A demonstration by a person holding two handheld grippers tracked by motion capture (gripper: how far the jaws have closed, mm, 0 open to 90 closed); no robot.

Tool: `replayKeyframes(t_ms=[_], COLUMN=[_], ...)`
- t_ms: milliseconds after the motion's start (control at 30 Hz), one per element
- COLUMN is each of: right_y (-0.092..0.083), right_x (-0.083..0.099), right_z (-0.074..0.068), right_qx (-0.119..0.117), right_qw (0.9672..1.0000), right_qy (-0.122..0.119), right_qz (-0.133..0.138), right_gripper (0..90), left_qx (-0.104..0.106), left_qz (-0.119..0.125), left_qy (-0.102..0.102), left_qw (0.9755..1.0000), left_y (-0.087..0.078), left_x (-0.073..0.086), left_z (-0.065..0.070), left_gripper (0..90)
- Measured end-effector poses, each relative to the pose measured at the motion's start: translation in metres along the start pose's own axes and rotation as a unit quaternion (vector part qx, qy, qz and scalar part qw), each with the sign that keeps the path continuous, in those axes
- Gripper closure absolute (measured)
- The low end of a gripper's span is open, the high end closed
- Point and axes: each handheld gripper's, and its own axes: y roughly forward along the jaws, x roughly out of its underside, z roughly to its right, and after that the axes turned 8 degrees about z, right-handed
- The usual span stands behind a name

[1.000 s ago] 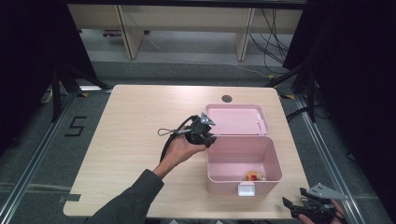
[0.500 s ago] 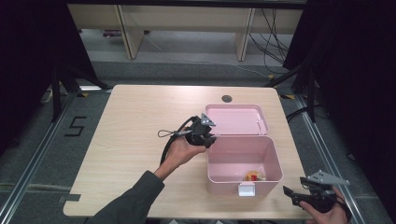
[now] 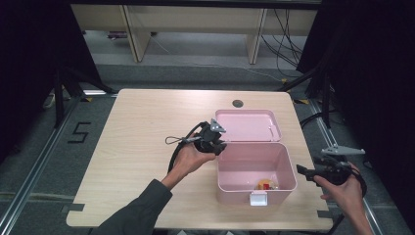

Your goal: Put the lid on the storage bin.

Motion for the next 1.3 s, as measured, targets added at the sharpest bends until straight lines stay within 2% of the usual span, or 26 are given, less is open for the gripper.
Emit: replayKeyframes(t_ms=[100, 167, 200, 233, 267, 367, 400, 433, 467, 600, 633, 667, 700, 733, 767, 833, 867, 900, 967, 1000, 1067, 1133, 1167, 1200, 1233, 1300], right_y=[0.006, 0.011, 0.013, 0.016, 0.017, 0.022, 0.024, 0.023, 0.025, 0.034, 0.036, 0.039, 0.043, 0.045, 0.049, 0.056, 0.058, 0.063, 0.067, 0.071, 0.077, 0.084, 0.086, 0.090, 0.092, 0.095], right_x=[-0.013, -0.023, -0.027, -0.031, -0.036, -0.048, -0.052, -0.058, -0.062, -0.081, -0.087, -0.091, -0.095, -0.099, -0.103, -0.109, -0.113, -0.114, -0.120, -0.122, -0.125, -0.126, -0.128, -0.129, -0.129, -0.131], right_z=[0.000, 0.003, 0.004, 0.007, 0.008, 0.012, 0.013, 0.012, 0.016, 0.017, 0.014, 0.016, 0.014, 0.014, 0.015, 0.013, 0.013, 0.012, 0.008, 0.007, 0.011, 0.012, 0.011, 0.014, 0.015, 0.016], right_qx=[0.005, 0.000, -0.003, 0.000, 0.002, 0.001, 0.007, 0.009, 0.005, 0.003, 0.002, 0.003, 0.006, 0.005, 0.009, 0.010, 0.006, 0.011, 0.009, 0.012, 0.014, 0.013, 0.016, 0.016, 0.017, 0.020], right_qw=[0.9997, 0.9997, 0.9994, 0.9997, 0.9993, 0.9995, 0.9996, 0.9989, 0.9996, 0.9994, 0.9986, 0.9993, 0.9994, 0.9992, 0.9996, 0.9996, 0.9992, 0.9996, 0.9983, 0.9976, 0.9984, 0.9984, 0.9978, 0.9983, 0.9982, 0.9970], right_qy=[0.018, 0.014, 0.023, 0.013, 0.023, 0.024, 0.019, 0.031, 0.011, 0.027, 0.044, 0.022, 0.025, 0.026, 0.013, 0.015, 0.014, 0.016, 0.034, 0.048, 0.024, 0.026, 0.037, 0.023, 0.021, 0.029], right_qz=[-0.016, -0.021, -0.024, -0.022, -0.028, -0.020, -0.017, -0.035, -0.025, -0.020, -0.029, -0.032, -0.023, -0.031, -0.023, -0.021, -0.036, -0.021, -0.047, -0.048, -0.050, -0.048, -0.053, -0.051, -0.054, -0.068], right_gripper=[23.9, 24.7, 25.0, 25.1, 25.1, 26.3, 28.7, 31.8, 32.7, 33.1, 34.2, 34.8, 35.9, 37.2, 37.8, 40.6, 41.1, 42.1, 43.1, 43.7, 44.9, 46.4, 47.1, 47.9, 48.8, 51.1], left_qx=[0.000, -0.002, 0.000, 0.000, -0.001, 0.000, 0.000, 0.001, 0.001, 0.000, 0.000, 0.000, 0.000, -0.001, -0.001, -0.001, 0.000, 0.002, 0.004, 0.004, 0.004, 0.004, 0.004, 0.003, 0.003, 0.003], left_qz=[0.001, -0.001, -0.001, 0.000, 0.001, 0.003, 0.004, 0.004, 0.004, 0.005, 0.005, 0.005, 0.005, 0.005, 0.006, 0.007, 0.007, 0.007, 0.008, 0.008, 0.008, 0.009, 0.009, 0.008, 0.009, 0.009], left_qy=[0.001, 0.003, 0.002, 0.002, 0.002, 0.001, 0.000, -0.001, -0.001, 0.002, 0.001, 0.002, 0.002, 0.002, 0.003, 0.003, 0.003, 0.002, 0.001, 0.001, 0.002, 0.002, 0.002, 0.003, 0.002, 0.003], left_qw=[1.0000, 1.0000, 1.0000, 1.0000, 1.0000, 1.0000, 1.0000, 1.0000, 1.0000, 1.0000, 1.0000, 1.0000, 1.0000, 1.0000, 1.0000, 1.0000, 1.0000, 1.0000, 1.0000, 1.0000, 1.0000, 1.0000, 0.9999, 1.0000, 1.0000, 0.9999], left_y=[0.000, 0.000, 0.001, 0.001, 0.000, 0.001, 0.001, 0.001, 0.001, 0.001, 0.001, 0.001, 0.001, 0.001, 0.001, 0.001, 0.001, 0.001, 0.001, 0.001, 0.001, 0.001, 0.001, 0.001, 0.001, 0.001], left_x=[0.000, -0.001, -0.001, -0.001, 0.000, -0.001, 0.000, -0.001, 0.000, 0.000, 0.000, 0.000, 0.000, 0.000, 0.000, 0.000, 0.000, 0.000, 0.000, 0.000, 0.000, 0.000, 0.000, 0.000, 0.000, 0.000], left_z=[0.000, 0.000, 0.000, 0.000, 0.000, -0.001, -0.001, -0.001, -0.001, -0.001, -0.001, -0.001, -0.001, -0.001, -0.001, -0.001, -0.001, -0.002, -0.002, -0.002, -0.002, -0.002, -0.002, -0.002, -0.002, -0.002], left_gripper=[79.6, 79.6, 79.7, 79.7, 79.7, 79.6, 79.7, 79.7, 79.7, 79.7, 79.7, 79.7, 79.7, 79.7, 79.7, 79.7, 79.7, 79.8, 79.9, 79.9, 79.9, 80.0, 80.0, 80.0, 80.0, 80.0])
